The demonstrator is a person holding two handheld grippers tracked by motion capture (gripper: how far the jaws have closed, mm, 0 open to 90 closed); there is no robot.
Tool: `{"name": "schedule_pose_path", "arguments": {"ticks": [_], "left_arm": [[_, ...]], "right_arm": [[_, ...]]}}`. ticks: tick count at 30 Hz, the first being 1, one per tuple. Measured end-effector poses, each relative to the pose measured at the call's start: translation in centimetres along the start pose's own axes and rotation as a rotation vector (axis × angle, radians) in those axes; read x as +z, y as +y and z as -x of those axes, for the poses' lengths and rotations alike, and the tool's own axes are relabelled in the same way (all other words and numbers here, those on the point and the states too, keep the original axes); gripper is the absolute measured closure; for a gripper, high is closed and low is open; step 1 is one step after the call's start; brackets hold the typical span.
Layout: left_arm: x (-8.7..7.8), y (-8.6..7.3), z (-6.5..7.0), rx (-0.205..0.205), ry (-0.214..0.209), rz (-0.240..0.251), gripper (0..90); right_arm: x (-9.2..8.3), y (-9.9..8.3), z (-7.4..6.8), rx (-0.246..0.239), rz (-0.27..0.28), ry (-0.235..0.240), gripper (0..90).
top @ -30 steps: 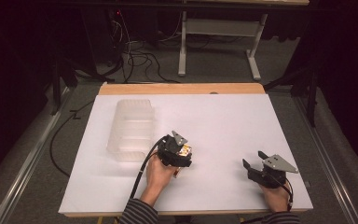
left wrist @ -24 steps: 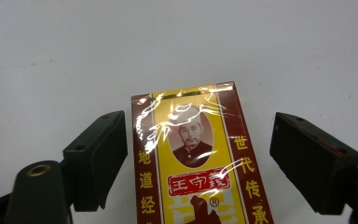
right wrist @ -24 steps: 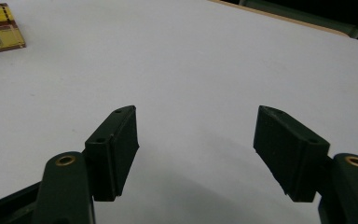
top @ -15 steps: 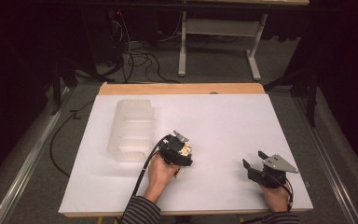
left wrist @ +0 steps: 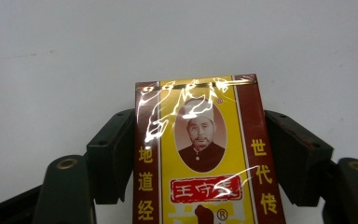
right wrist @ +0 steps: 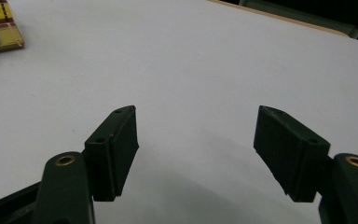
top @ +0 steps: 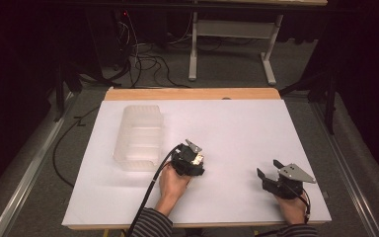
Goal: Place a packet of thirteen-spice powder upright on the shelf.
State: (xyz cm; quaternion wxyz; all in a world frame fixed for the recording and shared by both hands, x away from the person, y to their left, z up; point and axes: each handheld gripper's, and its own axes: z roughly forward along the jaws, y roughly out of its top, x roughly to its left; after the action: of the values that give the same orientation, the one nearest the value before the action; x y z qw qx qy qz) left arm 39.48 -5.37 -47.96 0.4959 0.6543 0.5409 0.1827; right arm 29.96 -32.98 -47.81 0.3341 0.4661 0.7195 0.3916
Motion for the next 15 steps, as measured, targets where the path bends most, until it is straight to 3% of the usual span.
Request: {"name": "schedule_pose_path", "arguments": {"ticks": [6, 15], "left_arm": [[-1.1, 0.6, 0.3, -0.012, -0.034, 0.03, 32.4], [-2.6, 1.0, 0.8, 0.004, -0.069, 0.062, 32.8]], "right_arm": [[0.0, 0.0, 0.0, -0.002, -0.002, -0.001, 30.9], [0.0, 0.0, 0.0, -0.002, -0.004, 0.0, 30.9]]}}
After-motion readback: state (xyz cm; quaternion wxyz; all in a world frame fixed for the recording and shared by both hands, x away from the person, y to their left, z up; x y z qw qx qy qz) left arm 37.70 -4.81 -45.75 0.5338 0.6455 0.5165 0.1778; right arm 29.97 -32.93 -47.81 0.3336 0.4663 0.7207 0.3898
